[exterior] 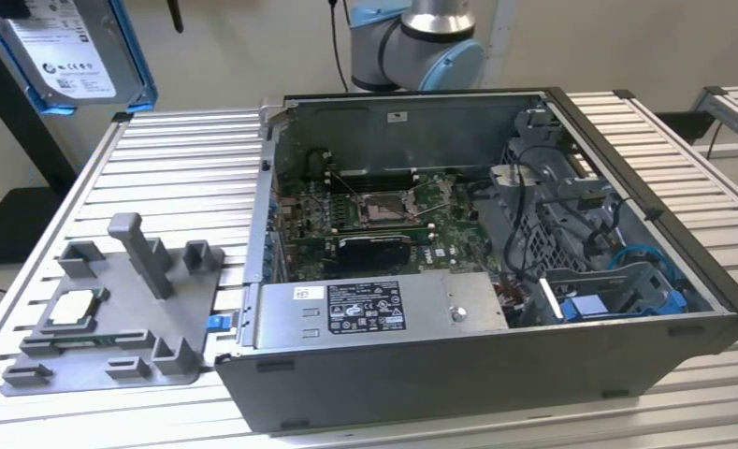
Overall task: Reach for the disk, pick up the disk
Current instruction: 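Pick up the disk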
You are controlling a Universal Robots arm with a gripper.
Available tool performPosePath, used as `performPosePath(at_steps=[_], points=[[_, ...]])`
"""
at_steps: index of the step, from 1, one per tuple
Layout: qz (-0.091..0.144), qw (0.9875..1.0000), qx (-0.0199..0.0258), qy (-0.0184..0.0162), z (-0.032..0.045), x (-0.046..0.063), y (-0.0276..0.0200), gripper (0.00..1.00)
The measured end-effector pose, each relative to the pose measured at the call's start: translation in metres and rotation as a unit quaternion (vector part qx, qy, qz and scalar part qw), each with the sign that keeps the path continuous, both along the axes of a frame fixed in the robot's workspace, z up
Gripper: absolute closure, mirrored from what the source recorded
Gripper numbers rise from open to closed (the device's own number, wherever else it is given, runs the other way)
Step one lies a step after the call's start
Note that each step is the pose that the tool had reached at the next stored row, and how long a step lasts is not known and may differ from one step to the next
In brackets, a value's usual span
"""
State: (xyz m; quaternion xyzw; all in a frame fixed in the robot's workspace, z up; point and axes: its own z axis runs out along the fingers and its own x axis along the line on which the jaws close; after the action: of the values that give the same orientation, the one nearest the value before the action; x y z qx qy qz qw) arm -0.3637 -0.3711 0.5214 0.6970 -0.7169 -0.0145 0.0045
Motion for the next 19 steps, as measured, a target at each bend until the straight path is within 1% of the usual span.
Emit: performPosePath(at_steps=[10, 19], points=[[0.0, 1.0, 0.0, 0.0001, 0.0, 0.027, 0.0, 1.0], [0.0, 1.0, 0.0, 0.0002, 0.0, 0.05, 0.0, 1.0]])
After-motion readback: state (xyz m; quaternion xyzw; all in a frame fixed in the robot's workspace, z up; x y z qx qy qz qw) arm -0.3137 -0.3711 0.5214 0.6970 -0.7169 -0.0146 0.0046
